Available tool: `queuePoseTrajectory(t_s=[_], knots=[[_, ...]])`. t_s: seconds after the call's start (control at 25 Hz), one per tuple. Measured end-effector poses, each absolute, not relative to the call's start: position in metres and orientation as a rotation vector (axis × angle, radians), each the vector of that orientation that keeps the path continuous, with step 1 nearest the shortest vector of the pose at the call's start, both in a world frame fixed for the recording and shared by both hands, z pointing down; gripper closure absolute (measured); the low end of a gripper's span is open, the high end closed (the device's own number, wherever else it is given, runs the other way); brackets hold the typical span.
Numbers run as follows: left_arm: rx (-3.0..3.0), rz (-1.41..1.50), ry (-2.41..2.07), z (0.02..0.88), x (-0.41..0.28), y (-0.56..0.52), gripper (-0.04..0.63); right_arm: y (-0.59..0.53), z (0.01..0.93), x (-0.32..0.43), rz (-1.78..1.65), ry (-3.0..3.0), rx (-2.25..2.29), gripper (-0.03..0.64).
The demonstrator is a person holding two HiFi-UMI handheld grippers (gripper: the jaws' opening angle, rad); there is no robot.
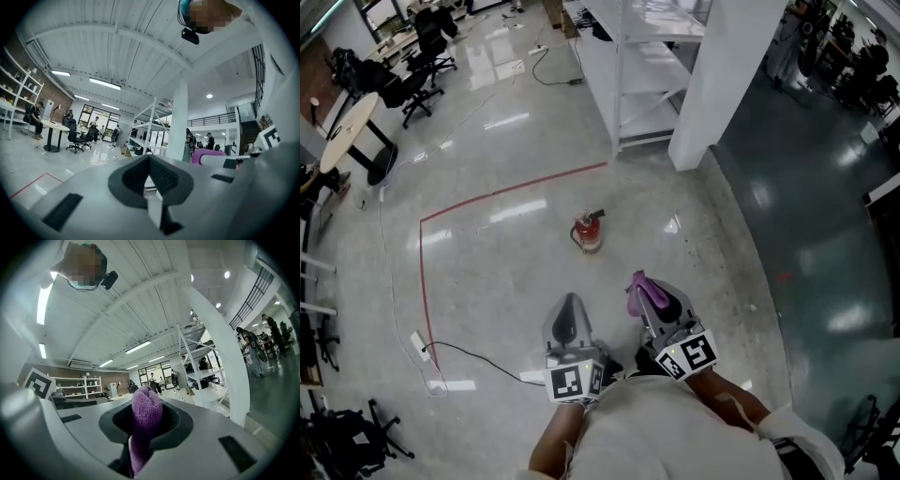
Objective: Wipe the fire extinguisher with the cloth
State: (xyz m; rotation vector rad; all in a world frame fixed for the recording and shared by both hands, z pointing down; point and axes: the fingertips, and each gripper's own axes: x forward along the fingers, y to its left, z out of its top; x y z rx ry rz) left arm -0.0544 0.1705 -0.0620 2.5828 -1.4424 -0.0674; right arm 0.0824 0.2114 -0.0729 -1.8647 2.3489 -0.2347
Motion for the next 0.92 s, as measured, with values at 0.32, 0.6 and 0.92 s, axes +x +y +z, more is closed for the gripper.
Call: queuePoseTrajectory(t_s=[0.32, 0.6, 0.92], knots=[[2.584, -0.080, -1.454, -0.065, -0.044, 0.174, 0.592, 0.212, -0.075, 0.083, -0.220, 2.394, -1.812, 0.549], [2.570, -0.079, -1.457, -0.061, -0.040, 0.173, 0.592, 0.211, -0.072, 0.085, -0.214, 2.409, -1.794, 0.549], [2.571, -0.084, -1.452, -0.060, -0.027, 0.175, 0.592, 0.213, -0.069, 0.096, -0.214, 2.410, -1.785, 0.549]])
